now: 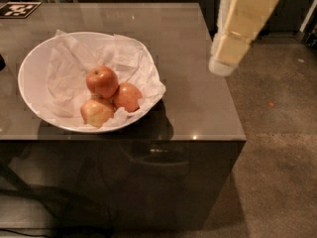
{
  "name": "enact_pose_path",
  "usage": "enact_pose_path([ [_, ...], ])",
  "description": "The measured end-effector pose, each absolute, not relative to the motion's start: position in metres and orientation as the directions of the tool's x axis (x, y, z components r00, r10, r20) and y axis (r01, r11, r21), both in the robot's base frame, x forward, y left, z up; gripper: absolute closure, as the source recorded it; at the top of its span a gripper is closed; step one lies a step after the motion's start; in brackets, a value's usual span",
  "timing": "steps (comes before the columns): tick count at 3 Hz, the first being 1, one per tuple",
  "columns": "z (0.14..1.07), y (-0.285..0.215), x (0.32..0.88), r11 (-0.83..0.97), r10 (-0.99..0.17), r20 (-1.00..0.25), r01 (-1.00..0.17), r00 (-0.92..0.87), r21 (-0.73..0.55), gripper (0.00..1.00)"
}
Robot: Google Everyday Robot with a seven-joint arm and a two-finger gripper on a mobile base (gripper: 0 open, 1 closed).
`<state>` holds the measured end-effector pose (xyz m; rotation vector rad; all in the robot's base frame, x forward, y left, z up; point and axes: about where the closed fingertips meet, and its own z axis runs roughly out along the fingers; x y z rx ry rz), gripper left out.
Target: Pick apple from white bowl
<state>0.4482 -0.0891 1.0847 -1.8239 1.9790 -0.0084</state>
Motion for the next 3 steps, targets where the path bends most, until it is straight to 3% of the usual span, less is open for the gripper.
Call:
enact_pose_path([
  [3,1.091,-0.051,0.475,0.111,-0.925,-0.379,-0.928,0.035,-0.355,0.00],
])
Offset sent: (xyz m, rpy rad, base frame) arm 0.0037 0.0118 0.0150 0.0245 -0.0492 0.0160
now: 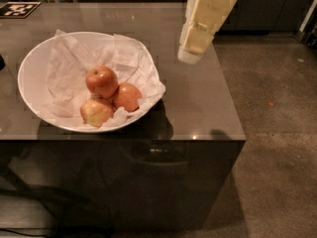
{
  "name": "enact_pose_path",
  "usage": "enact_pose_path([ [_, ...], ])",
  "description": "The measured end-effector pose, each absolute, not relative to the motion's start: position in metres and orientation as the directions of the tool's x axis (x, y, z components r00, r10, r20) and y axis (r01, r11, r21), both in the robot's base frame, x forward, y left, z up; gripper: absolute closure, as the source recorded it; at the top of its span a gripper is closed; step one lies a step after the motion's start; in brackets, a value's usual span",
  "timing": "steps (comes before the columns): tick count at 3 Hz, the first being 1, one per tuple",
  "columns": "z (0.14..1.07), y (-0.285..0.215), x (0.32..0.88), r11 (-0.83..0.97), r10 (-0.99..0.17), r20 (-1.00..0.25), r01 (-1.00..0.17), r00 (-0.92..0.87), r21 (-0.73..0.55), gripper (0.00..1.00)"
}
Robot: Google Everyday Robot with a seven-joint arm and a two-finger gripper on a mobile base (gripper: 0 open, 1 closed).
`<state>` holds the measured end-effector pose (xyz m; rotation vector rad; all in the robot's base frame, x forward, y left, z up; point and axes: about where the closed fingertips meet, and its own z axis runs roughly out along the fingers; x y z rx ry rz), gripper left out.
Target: Pick apple from white bowl
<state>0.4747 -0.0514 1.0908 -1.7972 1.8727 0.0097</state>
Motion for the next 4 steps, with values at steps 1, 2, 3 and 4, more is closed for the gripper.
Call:
enact_pose_path([
  [1,1.067,-0.032,0.499,0.097,-0.917,-0.397,-0.951,0.030,-0.295,0.00],
  [2,1.046,-0.019,0.510,0.078,-0.903,-0.428,-0.967,0.035,-0.244,0.00],
  [3,1.049,-0.018,0.511,0.080,-0.901,-0.431,-0.964,0.038,-0.252,0.00],
  [4,1.030,0.008,0.515,0.038,-0.878,-0.474,-0.976,0.071,-0.216,0.00],
])
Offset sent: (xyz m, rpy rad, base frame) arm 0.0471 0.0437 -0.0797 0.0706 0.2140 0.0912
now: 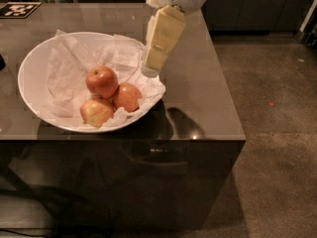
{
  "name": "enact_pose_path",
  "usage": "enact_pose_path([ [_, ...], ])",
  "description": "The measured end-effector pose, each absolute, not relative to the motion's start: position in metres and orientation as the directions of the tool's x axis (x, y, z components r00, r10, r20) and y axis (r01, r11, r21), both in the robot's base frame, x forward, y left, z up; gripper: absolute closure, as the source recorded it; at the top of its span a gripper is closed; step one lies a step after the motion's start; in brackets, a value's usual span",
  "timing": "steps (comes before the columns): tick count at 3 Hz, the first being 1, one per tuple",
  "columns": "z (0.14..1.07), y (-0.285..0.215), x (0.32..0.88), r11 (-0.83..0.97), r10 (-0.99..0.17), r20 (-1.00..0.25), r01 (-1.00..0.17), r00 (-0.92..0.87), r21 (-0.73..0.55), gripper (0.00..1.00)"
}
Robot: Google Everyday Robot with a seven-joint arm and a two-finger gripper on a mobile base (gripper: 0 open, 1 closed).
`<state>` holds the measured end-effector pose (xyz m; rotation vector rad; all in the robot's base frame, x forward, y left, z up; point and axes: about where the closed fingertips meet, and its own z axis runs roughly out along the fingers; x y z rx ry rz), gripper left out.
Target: Pick apple from white bowl
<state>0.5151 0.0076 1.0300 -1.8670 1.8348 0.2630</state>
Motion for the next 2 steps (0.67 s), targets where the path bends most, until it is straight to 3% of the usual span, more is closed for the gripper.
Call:
enact_pose_path([
  [2,0.990,0.072,0.525,-0.098,-0.845,-0.509,-0.983,0.164,-0.154,0.00],
])
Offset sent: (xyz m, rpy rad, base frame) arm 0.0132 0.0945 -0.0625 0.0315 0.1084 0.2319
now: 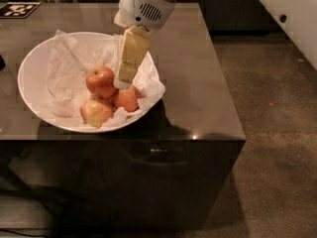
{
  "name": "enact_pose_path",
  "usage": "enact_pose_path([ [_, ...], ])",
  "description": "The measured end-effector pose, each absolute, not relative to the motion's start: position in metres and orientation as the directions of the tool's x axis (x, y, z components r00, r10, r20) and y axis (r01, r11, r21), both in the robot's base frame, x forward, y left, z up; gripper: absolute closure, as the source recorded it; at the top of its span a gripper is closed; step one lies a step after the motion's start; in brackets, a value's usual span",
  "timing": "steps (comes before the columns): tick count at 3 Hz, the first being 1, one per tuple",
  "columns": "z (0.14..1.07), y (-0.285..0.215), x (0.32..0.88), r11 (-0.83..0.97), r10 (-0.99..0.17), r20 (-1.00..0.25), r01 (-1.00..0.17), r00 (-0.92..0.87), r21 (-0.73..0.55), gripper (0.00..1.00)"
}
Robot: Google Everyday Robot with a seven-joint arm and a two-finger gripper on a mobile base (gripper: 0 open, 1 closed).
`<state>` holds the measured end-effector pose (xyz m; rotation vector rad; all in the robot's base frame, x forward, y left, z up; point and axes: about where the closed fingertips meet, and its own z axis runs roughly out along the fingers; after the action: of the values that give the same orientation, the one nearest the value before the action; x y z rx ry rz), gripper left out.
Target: Pick apple from white bowl
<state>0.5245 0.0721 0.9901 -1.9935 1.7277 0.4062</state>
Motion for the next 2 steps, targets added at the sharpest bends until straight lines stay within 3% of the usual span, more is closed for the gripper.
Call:
enact_pose_path([
  [2,0.968,0.082,0.530,-0.112,-0.827,-0.539,-0.986,0.162,-0.125,0.00],
])
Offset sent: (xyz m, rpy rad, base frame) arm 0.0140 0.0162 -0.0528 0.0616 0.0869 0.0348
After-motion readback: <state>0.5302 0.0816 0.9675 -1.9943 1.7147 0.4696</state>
